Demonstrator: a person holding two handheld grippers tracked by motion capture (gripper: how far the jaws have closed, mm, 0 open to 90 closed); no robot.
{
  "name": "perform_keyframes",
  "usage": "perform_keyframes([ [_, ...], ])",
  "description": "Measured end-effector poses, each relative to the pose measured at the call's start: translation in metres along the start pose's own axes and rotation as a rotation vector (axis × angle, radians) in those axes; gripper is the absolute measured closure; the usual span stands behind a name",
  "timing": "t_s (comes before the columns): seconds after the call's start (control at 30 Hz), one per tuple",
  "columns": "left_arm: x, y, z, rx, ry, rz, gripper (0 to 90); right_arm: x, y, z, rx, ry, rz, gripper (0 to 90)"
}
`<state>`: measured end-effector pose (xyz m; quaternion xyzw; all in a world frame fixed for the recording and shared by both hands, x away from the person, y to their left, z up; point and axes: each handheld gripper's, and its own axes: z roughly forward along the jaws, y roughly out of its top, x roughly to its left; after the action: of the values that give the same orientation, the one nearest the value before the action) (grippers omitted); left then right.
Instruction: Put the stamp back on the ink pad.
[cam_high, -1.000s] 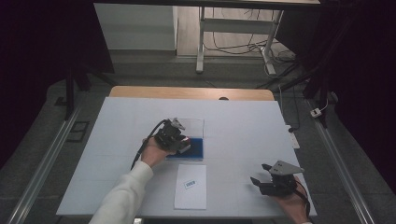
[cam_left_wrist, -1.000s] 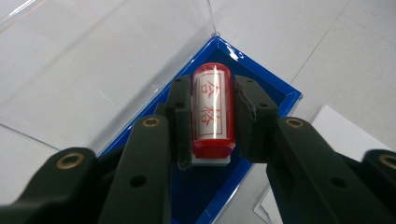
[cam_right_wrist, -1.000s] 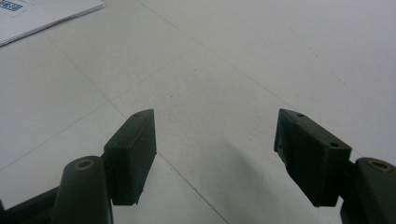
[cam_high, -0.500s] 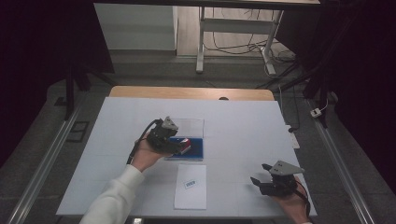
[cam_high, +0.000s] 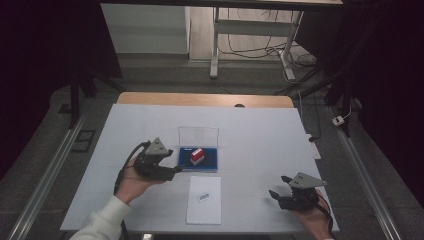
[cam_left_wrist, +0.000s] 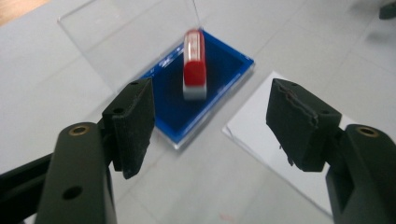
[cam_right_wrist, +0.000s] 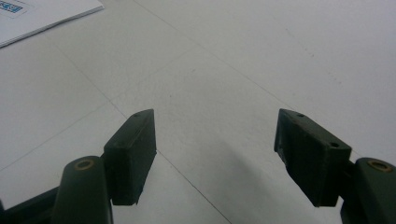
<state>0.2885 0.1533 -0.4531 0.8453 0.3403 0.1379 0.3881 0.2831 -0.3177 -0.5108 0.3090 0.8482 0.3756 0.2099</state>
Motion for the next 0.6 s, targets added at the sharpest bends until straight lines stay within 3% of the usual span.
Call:
perform_keyframes([
  [0.3,-0.006,-0.05,-0.018,-0.006,0.004,-0.028,32.6,0.0,-0.002,-0.004,-0.005,-0.003,0.004,29.2],
  [0.6,-0.003,-0.089,-0.021,-0.014,0.036,-0.075,32.9,0.0,-0.007,-0.008,-0.012,0.0,0.012,29.3],
])
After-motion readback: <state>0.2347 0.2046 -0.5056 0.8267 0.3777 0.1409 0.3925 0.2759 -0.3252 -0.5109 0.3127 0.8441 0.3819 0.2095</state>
